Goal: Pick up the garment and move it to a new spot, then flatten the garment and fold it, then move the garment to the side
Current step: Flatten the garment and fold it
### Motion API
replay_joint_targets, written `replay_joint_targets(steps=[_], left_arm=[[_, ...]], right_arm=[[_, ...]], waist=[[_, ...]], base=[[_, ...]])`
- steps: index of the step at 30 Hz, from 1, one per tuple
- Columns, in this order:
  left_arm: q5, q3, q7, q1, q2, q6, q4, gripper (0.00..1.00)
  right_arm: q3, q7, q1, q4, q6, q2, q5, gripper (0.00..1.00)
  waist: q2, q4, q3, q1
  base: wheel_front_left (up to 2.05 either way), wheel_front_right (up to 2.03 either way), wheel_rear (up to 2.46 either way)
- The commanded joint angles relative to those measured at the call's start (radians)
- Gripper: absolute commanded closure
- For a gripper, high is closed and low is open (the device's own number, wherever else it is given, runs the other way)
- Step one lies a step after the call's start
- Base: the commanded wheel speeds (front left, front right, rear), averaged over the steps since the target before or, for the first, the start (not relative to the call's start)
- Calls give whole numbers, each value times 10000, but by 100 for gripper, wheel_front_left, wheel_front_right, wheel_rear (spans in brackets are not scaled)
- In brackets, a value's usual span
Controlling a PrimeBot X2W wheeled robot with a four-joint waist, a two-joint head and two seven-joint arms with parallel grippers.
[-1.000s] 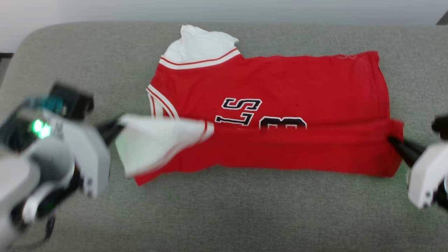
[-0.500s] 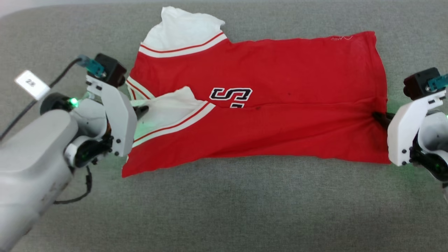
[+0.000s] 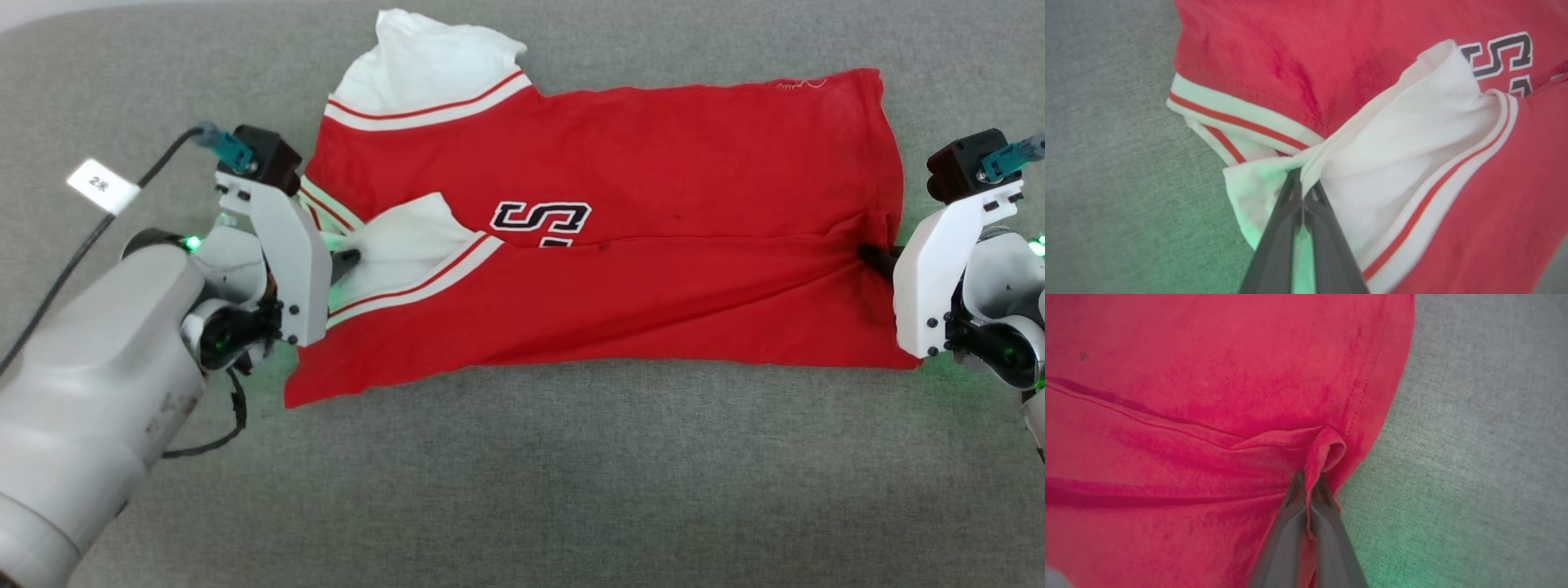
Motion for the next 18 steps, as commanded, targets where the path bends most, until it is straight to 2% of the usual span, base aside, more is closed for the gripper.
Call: replay_joint_targets(steps=[1,2,3,6,7,8,9,13,18], left_arm=[[-6,-85,6,-16,-58,0,197,0],[-41,-66,-3,-36,-66,-13,262,0],[-54,-56,-3,-52,-84,-25,301,0],[-95,-5,-84,-180,-60,-48,337,0],[-95,-5,-84,-180,-60,-48,337,0],[-110,13,-99,-201,-41,-52,335,0],[-110,15,-102,-218,-15,-56,319,0],[-123,45,-132,-179,158,-31,87,0],[-403,-10,382,245,398,328,-507,0]], right_arm=[[251,67,226,432,-21,77,50,100],[305,49,156,488,-19,89,78,91],[325,16,94,562,-19,86,112,78],[412,90,3,760,-19,52,169,52],[412,90,3,760,-19,52,169,52],[430,112,-29,798,-19,45,195,19],[453,105,-65,801,-18,23,209,0],[380,-153,-179,739,-18,-97,276,0],[158,-726,-95,460,-18,-250,87,0]], waist=[[-1,76,-96,0],[-1,96,-149,0],[-1,125,-205,0],[-1,216,-412,0],[-1,216,-412,0],[-1,248,-488,0],[-1,283,-564,0],[-1,430,-876,0],[-1,592,-1229,0]], base=[[0,0,0],[0,0,0],[0,0,0],[0,0,0],[0,0,0],[0,0,0],[0,0,0],[0,0,0],[0,0,0]])
